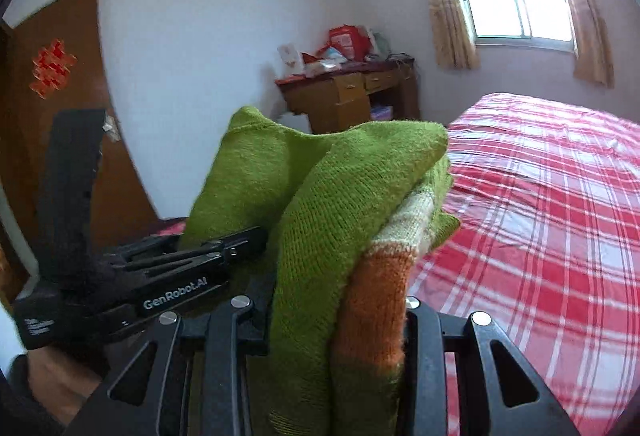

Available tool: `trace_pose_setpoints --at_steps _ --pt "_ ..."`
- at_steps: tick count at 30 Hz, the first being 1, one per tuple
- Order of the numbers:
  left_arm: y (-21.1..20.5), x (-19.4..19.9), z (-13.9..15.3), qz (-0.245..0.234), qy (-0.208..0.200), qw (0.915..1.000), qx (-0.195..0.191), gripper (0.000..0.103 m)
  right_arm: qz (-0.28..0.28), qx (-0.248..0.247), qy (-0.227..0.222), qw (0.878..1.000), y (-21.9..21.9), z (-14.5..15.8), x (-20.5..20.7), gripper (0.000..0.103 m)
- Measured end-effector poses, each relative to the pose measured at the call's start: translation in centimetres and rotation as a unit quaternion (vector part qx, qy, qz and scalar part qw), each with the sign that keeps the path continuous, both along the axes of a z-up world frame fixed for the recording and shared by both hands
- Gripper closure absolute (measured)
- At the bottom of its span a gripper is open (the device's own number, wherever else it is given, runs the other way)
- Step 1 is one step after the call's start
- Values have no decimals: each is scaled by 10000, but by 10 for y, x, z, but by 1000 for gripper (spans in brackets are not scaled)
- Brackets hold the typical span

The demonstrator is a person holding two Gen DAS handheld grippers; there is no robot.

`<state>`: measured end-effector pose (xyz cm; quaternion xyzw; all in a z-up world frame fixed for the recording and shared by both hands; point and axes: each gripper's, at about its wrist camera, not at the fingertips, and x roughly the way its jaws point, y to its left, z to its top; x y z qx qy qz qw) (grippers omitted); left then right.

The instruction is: Fold small clothes

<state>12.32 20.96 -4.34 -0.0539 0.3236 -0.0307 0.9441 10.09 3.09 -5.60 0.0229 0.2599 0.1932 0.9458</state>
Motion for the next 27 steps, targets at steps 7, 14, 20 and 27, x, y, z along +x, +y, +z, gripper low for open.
trace_pose_setpoints --at_steps 7,14,20,27 --pt "9 44 -48 416 595 9973 -94 47 -390 128 1027 9939 -25 -65 84 64" --pt "25 52 -49 592 987 9915 -609 24 -548 1281 1529 9784 -64 -68 93 55" --pt "38 6 -20 783 726 9935 -397 27 -1484 683 390 9858 -76 -19 29 56" --pt "30 -58 -19 670 655 9951 -311 27 -252 -365 126 9989 -13 -6 -33 83"
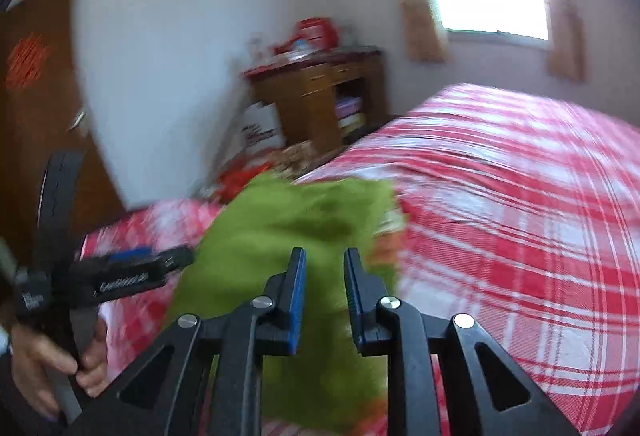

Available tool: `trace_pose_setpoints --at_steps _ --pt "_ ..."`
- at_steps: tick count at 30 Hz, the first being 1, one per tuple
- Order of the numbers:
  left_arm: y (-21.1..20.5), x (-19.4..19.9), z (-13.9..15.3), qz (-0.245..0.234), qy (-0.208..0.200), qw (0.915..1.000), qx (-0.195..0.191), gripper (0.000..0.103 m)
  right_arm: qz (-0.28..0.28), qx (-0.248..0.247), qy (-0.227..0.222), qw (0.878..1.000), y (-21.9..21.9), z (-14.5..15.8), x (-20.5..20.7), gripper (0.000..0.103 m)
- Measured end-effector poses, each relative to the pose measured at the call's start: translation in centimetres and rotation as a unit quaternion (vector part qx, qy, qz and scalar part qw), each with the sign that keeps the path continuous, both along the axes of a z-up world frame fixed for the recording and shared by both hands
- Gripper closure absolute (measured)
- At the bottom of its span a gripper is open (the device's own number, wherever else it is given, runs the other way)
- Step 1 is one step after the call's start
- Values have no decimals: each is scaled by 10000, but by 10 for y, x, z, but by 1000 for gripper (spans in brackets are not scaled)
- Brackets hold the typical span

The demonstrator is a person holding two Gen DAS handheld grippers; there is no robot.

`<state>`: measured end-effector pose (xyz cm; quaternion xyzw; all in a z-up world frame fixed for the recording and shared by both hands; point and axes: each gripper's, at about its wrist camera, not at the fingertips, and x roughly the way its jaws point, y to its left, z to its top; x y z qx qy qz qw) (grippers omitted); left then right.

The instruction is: Fold small clothes

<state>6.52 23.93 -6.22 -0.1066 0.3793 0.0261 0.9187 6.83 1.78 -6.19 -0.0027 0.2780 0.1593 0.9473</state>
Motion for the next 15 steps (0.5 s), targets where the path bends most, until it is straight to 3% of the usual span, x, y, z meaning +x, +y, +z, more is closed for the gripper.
trace_pose_setpoints --at_steps 2,4,8,11,15 --pt "-7 -8 -5 -2 19 9999 149 27 166 -208 62 9996 16 -9 -7 83" --pt "-16 -9 -12 -110 111 9994 325 27 -61 -457 241 9986 20 -23 -2 83" --pt "-23 -6 -25 -142 300 9983 487 26 -357 -336 818 9954 6 -57 21 86" --pt "-24 -9 -28 -133 383 9976 559 26 -298 -380 774 9958 7 -60 21 86" --pt "-24 -21 -21 -150 414 9972 610 27 -337 -354 1153 9921 6 -61 9 83"
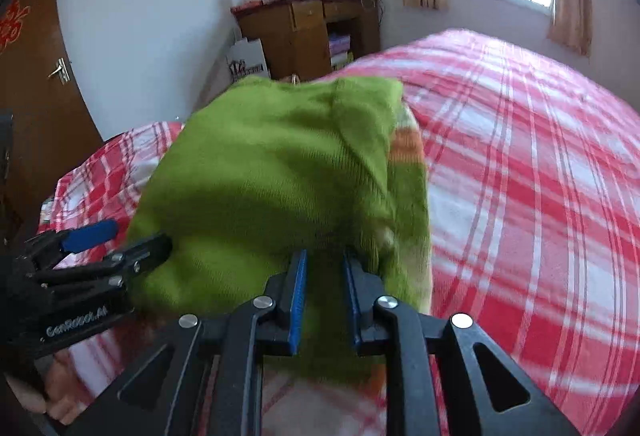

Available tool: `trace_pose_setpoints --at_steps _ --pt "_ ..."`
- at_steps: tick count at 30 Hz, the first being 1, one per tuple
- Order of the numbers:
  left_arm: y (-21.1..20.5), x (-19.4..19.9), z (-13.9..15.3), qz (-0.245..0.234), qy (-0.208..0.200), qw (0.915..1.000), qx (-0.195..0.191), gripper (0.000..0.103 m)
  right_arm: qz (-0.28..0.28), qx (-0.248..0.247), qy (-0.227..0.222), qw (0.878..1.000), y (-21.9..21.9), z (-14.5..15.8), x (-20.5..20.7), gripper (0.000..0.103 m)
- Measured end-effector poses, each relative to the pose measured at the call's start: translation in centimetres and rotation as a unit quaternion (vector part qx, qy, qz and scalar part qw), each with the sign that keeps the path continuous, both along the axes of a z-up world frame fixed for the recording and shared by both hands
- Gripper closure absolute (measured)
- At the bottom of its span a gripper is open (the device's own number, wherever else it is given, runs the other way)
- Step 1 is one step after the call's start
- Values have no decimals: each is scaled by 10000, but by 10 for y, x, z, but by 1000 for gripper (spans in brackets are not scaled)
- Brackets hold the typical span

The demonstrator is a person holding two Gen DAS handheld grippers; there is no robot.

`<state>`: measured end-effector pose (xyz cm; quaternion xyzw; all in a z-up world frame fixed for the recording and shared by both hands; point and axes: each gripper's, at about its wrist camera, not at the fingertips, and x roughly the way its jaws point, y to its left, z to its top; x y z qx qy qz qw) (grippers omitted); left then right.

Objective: Fold small clothes
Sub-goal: 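Lower the folded bundle onto the bedspread and open both grippers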

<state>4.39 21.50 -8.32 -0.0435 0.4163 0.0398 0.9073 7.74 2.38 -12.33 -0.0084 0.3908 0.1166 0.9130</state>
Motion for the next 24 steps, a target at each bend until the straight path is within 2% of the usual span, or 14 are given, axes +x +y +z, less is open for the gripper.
trace_pose_setpoints --at_steps 4,5,6,8,14,19,22,24 --pt "-8 -20 7 -116 -115 9997 176 28 -339 211 -196 9990 -8 16 -41 81" --pt "-10 -26 9 -175 -141 9996 181 28 -408 210 -216 9987 -10 18 -47 72" --pt "-12 -31 10 -205 -148 9995 183 28 -479 211 -214 9984 -11 20 -53 55" --pt "-16 -35 12 -261 -170 9993 183 28 -612 275 -233 9975 -15 24 -65 37" --pt "-24 -45 12 -358 -144 9990 213 28 -916 262 -331 9949 -27 34 -86 37" --pt "-22 -46 15 -410 -149 9990 -1 25 -898 439 -420 9941 -37 42 -89 37" --pt "-12 -38 19 -440 -230 9984 -269 13 -818 599 -479 9937 -46 46 -81 37" --pt "-2 -28 24 -451 -338 9975 -432 10 -758 669 -494 9936 -49 47 -72 37"
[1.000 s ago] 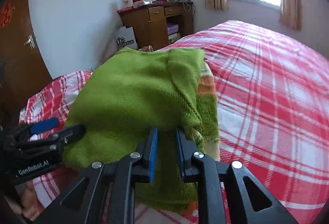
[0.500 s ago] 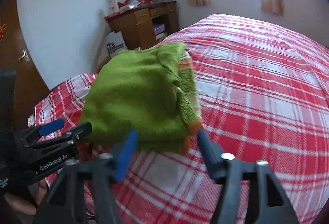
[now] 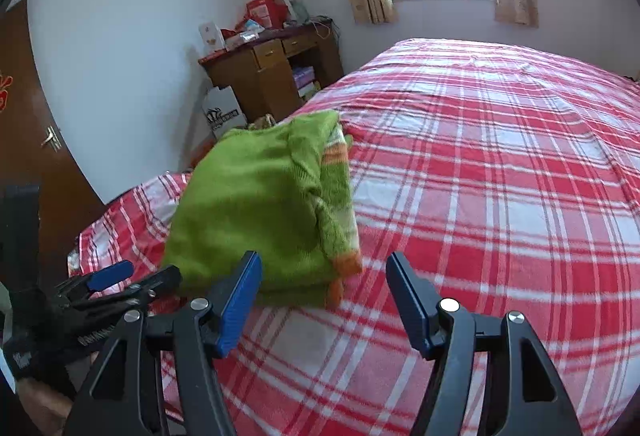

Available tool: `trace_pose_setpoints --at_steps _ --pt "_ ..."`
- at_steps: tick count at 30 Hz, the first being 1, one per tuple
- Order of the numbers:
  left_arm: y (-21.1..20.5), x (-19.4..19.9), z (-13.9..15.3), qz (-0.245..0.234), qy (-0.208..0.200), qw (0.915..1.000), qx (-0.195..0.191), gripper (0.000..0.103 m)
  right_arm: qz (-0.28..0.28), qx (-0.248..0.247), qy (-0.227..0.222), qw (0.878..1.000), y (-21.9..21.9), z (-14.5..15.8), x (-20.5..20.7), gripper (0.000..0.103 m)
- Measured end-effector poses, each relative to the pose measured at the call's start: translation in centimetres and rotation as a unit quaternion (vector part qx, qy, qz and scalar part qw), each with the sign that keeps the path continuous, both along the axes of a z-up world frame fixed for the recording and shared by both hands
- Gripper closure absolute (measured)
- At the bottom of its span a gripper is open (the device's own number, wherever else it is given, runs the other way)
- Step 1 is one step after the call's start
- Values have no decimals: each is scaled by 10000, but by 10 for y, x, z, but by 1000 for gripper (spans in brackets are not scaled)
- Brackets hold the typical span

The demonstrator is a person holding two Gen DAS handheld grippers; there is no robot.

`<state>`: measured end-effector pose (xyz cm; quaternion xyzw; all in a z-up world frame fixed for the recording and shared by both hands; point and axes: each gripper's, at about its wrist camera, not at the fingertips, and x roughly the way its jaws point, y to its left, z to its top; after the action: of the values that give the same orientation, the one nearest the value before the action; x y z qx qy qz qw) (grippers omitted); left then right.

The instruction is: Fold small clothes

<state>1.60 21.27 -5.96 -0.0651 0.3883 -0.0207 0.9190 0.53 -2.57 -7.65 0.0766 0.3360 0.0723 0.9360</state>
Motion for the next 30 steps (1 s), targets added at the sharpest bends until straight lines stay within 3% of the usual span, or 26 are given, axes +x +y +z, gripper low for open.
trace_pose_setpoints --at_steps 4,9,10,11,13,14,15,16,19,21,24,25,30 --pt "23 36 0 42 -156 9986 -507 10 185 435 27 9989 -13 -5 34 37" --pt "37 70 -36 -99 483 9871 -1524 12 393 690 467 9958 -13 -42 88 37" --pt "35 64 -35 -109 224 9897 -1412 12 495 799 610 9937 -11 -51 93 37" --pt "31 64 -36 -186 238 9913 -1281 12 574 977 838 9900 -8 -64 98 37" --pt "25 64 -36 -317 248 9928 -1132 13 553 1049 708 9904 -2 -65 91 42" --pt "23 65 -35 -415 290 9910 -1237 17 754 1322 887 9844 4 -66 91 57" --pt "22 67 -35 -431 372 9897 -1311 24 852 1635 1081 9769 8 -67 91 64" --pt "23 68 -33 -330 416 9902 -1295 31 968 2126 1305 9635 12 -68 91 65" --pt "33 64 -25 -273 391 9868 -1545 48 1045 3055 1397 9361 8 -70 90 69" --pt "36 60 -23 -302 465 9855 -1603 53 892 3353 1492 9259 -3 -78 91 75" --pt "31 55 -27 -297 569 9872 -1460 53 590 3233 1748 9282 -20 -96 91 79" --pt "28 53 -27 -292 545 9893 -1323 53 615 3299 1728 9260 -22 -98 89 80" --pt "8 47 -26 -129 469 9978 -460 48 618 2980 1664 9379 -19 -96 80 81"
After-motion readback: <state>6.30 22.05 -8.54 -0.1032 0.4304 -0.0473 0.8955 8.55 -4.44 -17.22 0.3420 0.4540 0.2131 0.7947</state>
